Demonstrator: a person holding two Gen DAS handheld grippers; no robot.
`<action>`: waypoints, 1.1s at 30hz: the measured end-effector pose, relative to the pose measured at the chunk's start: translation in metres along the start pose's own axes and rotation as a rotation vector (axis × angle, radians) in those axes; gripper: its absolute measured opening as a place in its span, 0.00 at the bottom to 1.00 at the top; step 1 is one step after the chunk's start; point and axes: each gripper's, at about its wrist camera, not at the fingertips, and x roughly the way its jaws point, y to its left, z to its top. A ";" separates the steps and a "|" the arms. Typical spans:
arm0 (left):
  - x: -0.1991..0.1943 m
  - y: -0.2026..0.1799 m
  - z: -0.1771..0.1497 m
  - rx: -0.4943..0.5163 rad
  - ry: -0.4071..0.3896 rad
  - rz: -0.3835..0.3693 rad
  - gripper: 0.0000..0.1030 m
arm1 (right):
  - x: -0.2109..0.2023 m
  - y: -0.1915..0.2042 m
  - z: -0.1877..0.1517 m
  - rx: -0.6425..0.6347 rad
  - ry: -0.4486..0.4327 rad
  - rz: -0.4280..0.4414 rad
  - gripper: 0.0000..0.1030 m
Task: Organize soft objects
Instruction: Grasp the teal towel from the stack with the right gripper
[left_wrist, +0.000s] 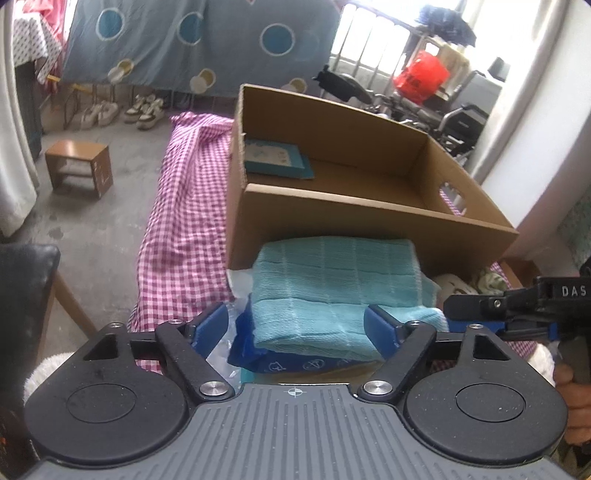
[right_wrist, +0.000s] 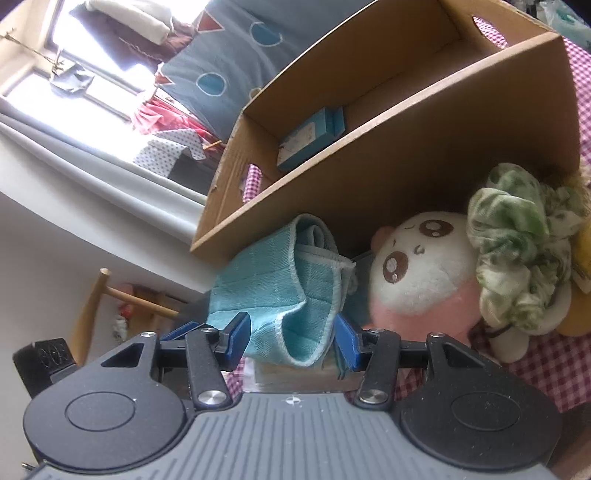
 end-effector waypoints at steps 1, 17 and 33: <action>0.002 0.002 0.001 -0.010 0.003 0.001 0.73 | 0.003 0.002 0.001 -0.004 0.000 -0.008 0.52; 0.005 0.018 0.009 -0.126 0.050 -0.173 0.50 | 0.017 -0.002 -0.005 -0.019 0.021 -0.047 0.52; 0.000 0.015 0.005 -0.074 0.041 -0.177 0.54 | 0.013 0.015 -0.002 -0.103 -0.003 -0.105 0.54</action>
